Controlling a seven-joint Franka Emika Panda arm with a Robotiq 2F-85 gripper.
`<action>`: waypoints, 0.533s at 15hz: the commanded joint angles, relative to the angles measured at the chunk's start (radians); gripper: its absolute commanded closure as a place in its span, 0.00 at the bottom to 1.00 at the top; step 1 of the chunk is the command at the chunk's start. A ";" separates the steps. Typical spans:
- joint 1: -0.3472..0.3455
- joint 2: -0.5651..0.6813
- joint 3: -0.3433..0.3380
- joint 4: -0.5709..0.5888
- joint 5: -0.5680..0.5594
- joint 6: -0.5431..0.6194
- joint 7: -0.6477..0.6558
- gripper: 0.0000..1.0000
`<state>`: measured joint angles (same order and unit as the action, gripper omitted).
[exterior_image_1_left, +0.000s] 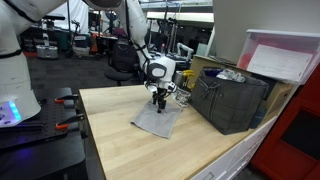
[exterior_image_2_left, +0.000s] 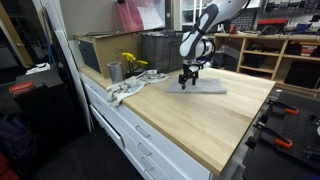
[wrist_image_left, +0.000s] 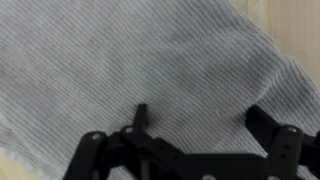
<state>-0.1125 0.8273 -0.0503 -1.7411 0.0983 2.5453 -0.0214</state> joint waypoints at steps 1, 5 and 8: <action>-0.018 -0.028 0.037 -0.048 -0.065 0.002 -0.141 0.00; -0.030 -0.074 0.058 -0.098 -0.135 0.005 -0.288 0.00; -0.043 -0.176 0.072 -0.173 -0.069 0.011 -0.201 0.00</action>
<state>-0.1260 0.7829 -0.0059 -1.7960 -0.0135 2.5457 -0.2580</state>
